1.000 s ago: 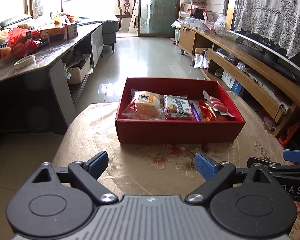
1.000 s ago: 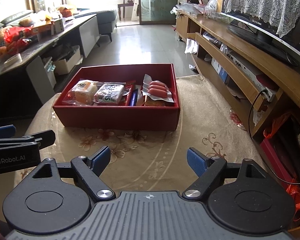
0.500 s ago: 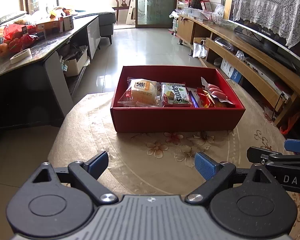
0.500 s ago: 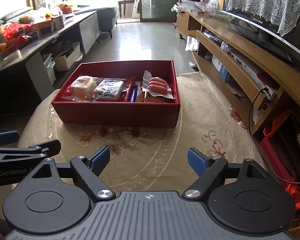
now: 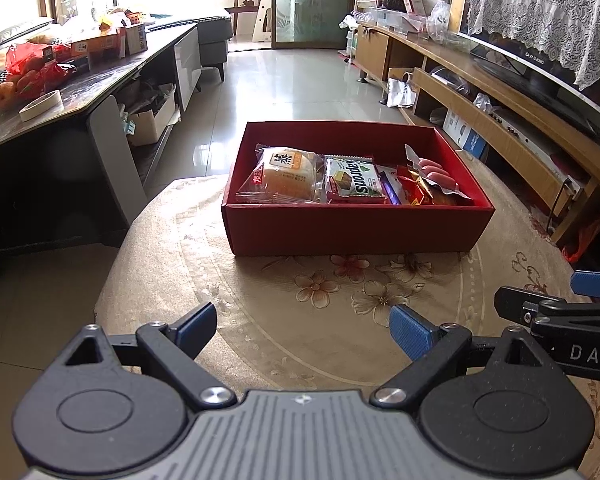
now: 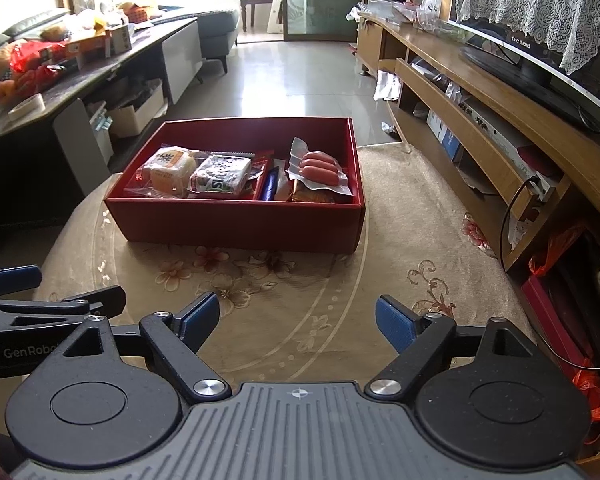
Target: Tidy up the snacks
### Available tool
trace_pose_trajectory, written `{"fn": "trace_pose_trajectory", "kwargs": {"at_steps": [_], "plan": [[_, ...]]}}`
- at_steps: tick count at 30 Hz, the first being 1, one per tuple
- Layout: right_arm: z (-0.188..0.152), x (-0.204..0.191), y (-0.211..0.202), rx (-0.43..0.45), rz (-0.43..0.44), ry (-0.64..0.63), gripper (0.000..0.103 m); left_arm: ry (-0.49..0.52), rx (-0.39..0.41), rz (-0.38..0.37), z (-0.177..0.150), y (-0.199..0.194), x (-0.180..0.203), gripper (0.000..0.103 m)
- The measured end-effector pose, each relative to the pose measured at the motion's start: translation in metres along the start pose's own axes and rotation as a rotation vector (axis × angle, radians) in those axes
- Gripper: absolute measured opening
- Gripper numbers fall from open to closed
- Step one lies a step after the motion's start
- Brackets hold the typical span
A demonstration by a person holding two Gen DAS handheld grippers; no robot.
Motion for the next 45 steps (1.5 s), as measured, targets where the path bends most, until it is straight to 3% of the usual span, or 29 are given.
{"fn": "trace_pose_trajectory", "kwargs": {"at_steps": [45], "plan": [[-0.0007, -0.0031, 0.0044, -0.018, -0.001, -0.017, 0.090, 0.001, -0.017, 0.012, -0.0024, 0.0034, -0.0004, 0.091]]}}
Point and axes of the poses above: each gripper's, at about its wrist camera, not at the fingertips, and y roughly the way its jaws point, x to its right, z to its top, the point moved 4 cm from there along y, roughly the way its jaws point
